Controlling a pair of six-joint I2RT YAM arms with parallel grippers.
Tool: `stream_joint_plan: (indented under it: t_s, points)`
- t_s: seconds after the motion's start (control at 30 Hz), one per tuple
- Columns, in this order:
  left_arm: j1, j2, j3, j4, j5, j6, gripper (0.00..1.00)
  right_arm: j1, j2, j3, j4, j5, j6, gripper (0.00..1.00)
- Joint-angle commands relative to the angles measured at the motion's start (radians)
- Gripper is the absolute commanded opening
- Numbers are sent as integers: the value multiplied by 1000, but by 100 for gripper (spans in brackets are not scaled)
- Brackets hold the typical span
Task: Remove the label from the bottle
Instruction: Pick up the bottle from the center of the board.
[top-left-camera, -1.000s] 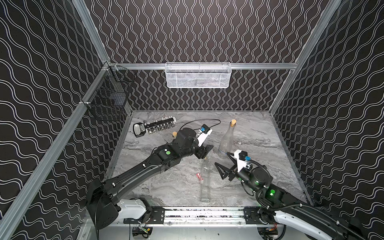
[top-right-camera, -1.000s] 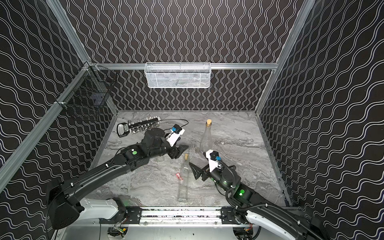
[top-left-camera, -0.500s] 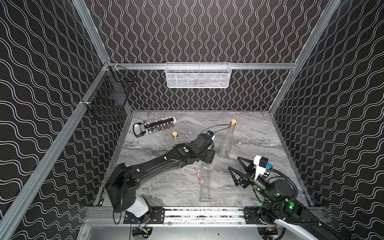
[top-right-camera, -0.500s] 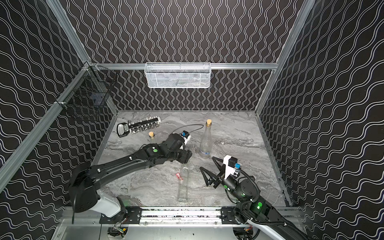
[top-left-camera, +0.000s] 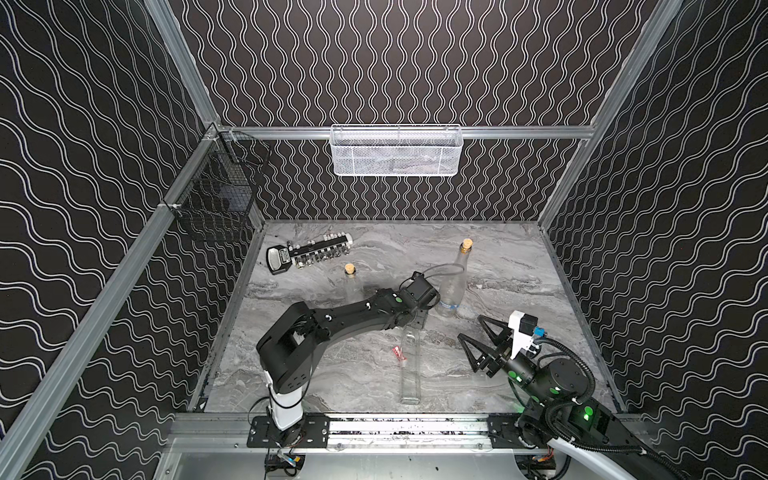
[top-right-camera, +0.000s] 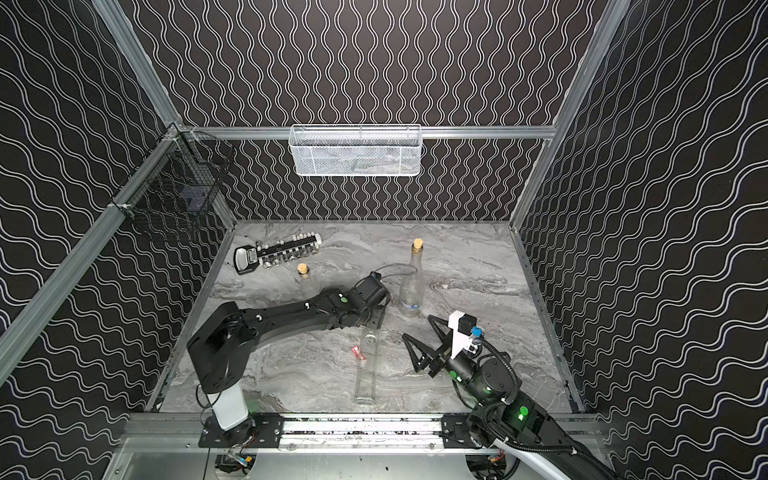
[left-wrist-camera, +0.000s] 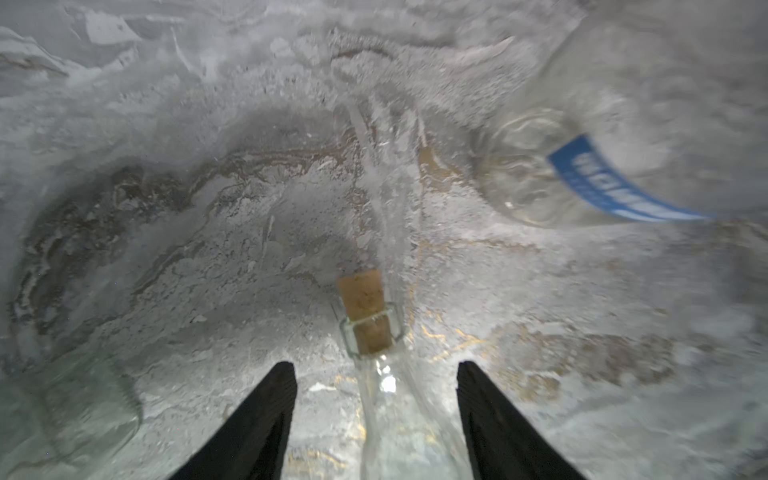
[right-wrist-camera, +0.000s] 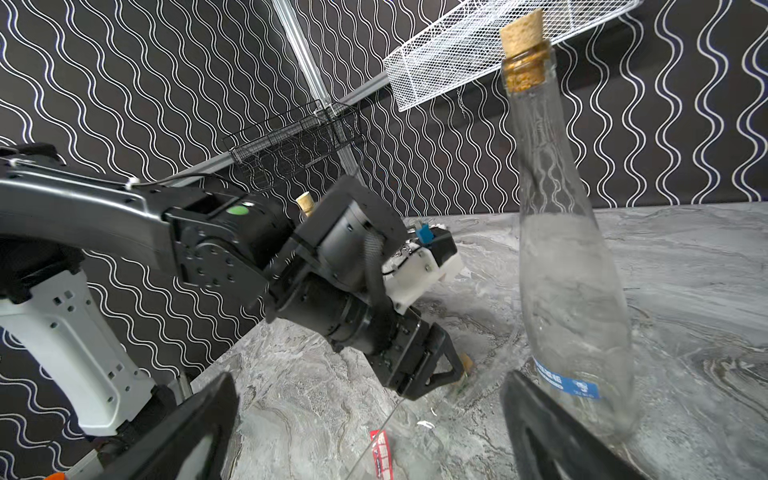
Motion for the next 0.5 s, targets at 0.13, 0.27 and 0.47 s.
stream_joint_plan:
  t_s: [0.13, 0.27, 0.47]
  points:
    - [16, 66, 14, 34, 12, -51, 65, 1, -6, -2, 19, 11, -7, 100]
    - [27, 94, 13, 56, 41, -53, 62, 1, -9, -2, 15, 18, -4, 100]
    - [29, 141, 34, 72, 65, -50, 57, 0, -18, -5, 10, 26, 4, 100]
